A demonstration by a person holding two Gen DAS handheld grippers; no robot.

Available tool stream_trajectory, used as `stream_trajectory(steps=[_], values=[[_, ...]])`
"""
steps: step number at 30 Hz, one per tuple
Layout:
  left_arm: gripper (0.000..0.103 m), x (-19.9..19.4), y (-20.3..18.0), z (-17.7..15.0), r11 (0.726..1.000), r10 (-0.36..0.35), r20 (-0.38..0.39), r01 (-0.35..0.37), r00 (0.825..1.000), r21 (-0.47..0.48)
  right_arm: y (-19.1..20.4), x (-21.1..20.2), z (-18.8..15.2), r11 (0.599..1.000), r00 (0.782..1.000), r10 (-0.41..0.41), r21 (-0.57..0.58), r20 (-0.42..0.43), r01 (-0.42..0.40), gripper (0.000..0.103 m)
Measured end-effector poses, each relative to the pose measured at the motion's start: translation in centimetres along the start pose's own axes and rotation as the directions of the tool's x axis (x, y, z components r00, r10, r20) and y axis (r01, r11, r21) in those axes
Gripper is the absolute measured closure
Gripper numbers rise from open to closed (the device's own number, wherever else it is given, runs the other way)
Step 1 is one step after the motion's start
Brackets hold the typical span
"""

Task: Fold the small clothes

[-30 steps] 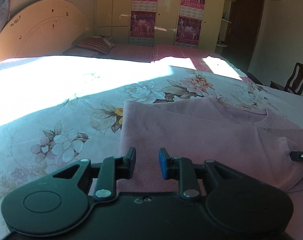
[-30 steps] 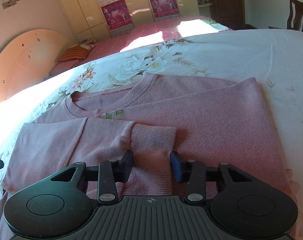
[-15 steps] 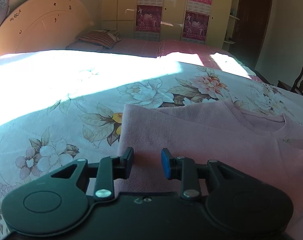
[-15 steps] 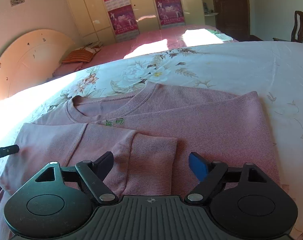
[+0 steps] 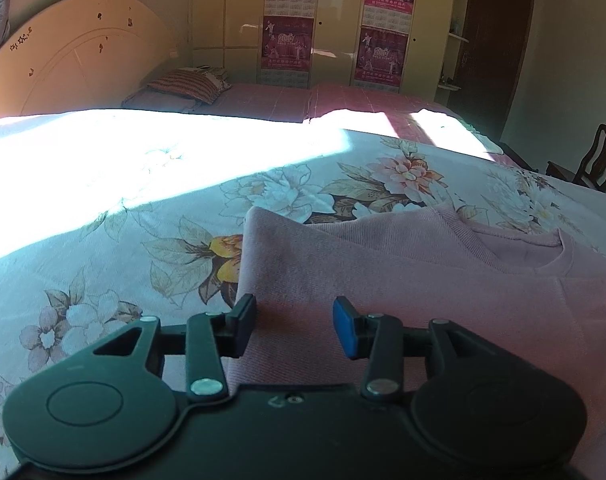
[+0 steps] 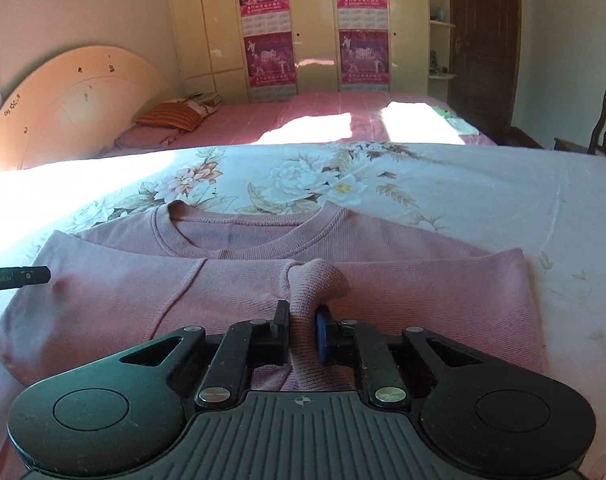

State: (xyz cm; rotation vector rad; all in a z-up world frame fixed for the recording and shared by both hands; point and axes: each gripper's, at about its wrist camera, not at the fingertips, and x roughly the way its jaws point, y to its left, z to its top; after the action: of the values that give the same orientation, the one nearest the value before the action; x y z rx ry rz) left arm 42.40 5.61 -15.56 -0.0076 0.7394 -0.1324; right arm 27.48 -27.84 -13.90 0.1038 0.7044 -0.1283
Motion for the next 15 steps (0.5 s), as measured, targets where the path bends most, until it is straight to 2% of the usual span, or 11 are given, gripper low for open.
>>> stream_trajectory(steps=[1,2,3,5,7,8,9,15], values=[[0.059,0.3,0.0,-0.2,1.0,0.015,-0.008,-0.015,1.0,0.006,-0.3,0.6,-0.3,1.0,0.999,-0.017,0.001,-0.031,0.017,0.091],[0.059,1.0,0.1,-0.4,0.999,0.035,-0.038,-0.035,0.999,0.012,-0.8,1.9,-0.8,0.999,0.994,-0.011,0.029,-0.105,0.014,0.091],[0.057,1.4,0.2,-0.6,0.999,0.039,-0.055,-0.039,0.998,0.01,-1.3,2.3,-1.1,0.998,0.993,0.005,0.057,-0.12,0.002,0.091],[0.055,1.4,0.8,-1.0,1.0,0.029,-0.042,-0.029,0.999,-0.006,-1.0,2.2,-0.6,0.999,0.992,-0.002,0.037,-0.122,0.006,0.09],[0.055,1.2,0.7,-0.9,0.999,0.042,-0.049,-0.041,0.998,0.01,-1.2,1.7,-0.2,0.998,0.994,-0.017,0.052,-0.107,0.022,0.07],[0.058,0.9,0.7,-0.7,0.999,0.043,-0.053,-0.043,0.998,0.007,-1.5,1.0,-0.1,0.997,0.997,-0.027,0.066,-0.078,0.032,0.046],[0.059,0.5,0.8,-0.6,0.999,0.036,-0.055,-0.037,0.998,-0.006,-1.7,0.3,0.0,0.997,0.998,-0.03,0.072,-0.058,0.034,0.042],[0.058,-4.1,0.3,-1.9,1.0,-0.025,-0.026,0.025,0.999,0.001,-0.3,-2.7,0.1,0.998,0.999,0.034,0.044,-0.015,-0.033,0.042]])
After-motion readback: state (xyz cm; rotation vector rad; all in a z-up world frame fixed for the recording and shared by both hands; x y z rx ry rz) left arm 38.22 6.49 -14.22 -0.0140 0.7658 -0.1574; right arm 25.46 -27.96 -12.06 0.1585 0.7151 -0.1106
